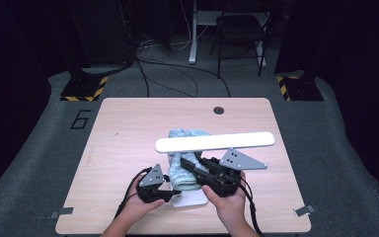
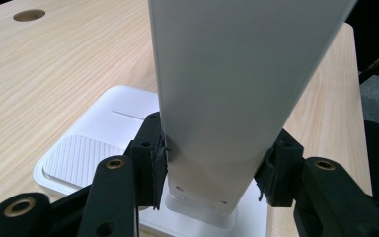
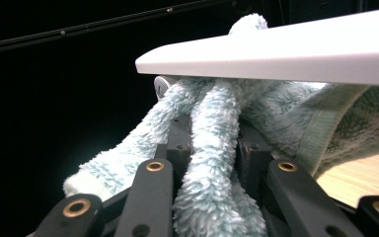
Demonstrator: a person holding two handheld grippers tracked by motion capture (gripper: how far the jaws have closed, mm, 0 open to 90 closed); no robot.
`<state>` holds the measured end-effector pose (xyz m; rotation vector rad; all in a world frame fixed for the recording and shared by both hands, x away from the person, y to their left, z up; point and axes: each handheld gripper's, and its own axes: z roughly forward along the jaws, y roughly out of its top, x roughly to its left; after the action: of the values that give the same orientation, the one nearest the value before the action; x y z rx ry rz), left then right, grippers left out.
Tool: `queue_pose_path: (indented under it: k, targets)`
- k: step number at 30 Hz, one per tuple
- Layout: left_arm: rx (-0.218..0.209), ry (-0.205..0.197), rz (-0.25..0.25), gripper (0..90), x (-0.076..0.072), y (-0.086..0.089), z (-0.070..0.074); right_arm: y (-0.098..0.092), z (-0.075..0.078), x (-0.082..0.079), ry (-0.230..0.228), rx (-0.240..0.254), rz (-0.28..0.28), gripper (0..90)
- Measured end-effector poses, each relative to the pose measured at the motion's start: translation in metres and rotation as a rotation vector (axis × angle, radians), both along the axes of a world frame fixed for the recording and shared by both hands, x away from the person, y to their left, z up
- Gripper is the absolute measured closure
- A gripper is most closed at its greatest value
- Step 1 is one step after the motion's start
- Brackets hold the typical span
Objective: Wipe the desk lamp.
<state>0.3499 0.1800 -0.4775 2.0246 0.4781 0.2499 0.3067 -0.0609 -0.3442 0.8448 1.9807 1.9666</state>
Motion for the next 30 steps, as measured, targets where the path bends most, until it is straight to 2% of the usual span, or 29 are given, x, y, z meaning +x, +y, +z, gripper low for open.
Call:
queue_pose_path:
  k: [5, 9, 11, 14, 16, 17, 21, 24, 28, 30]
  targets:
    - [0.019, -0.004, -0.001, 52.0, 0.0, 0.0, 0.003, -0.003, -0.003, 0.0, -0.016, 0.011, -0.01, 72.7]
    - [-0.038, -0.045, -0.012, 47.7, -0.002, 0.006, 0.016, -0.006, -0.003, -0.003, -0.027, 0.015, -0.027, 72.8]
    - [-0.086, -0.067, -0.013, 45.0, -0.004, 0.009, 0.026, -0.007, -0.002, -0.004, -0.032, 0.018, -0.028, 72.9]
    - [-0.117, -0.109, -0.028, 44.7, -0.007, 0.01, 0.04, -0.007, -0.002, -0.006, -0.026, 0.023, -0.032, 73.1]
    - [-0.092, -0.123, -0.012, 49.0, -0.007, 0.008, 0.045, -0.008, -0.001, -0.006, -0.041, 0.021, -0.031, 73.2]
    - [-0.087, -0.115, -0.015, 51.7, -0.006, 0.007, 0.046, -0.008, -0.001, -0.007, -0.043, 0.025, -0.035, 73.2]
    - [-0.113, -0.1, 0.001, 52.8, -0.006, 0.007, 0.044, -0.011, 0.002, -0.01, -0.05, 0.039, -0.048, 73.8]
    - [-0.102, -0.092, 0.008, 53.0, -0.007, 0.007, 0.044, -0.015, 0.003, -0.012, -0.064, 0.042, -0.062, 74.1]
    - [-0.112, -0.097, 0.028, 53.1, -0.008, 0.006, 0.043, -0.023, 0.004, -0.015, -0.072, 0.053, -0.086, 74.2]
    - [-0.097, -0.103, 0.029, 53.2, -0.008, 0.006, 0.044, -0.028, 0.003, -0.016, -0.075, 0.059, -0.101, 74.2]
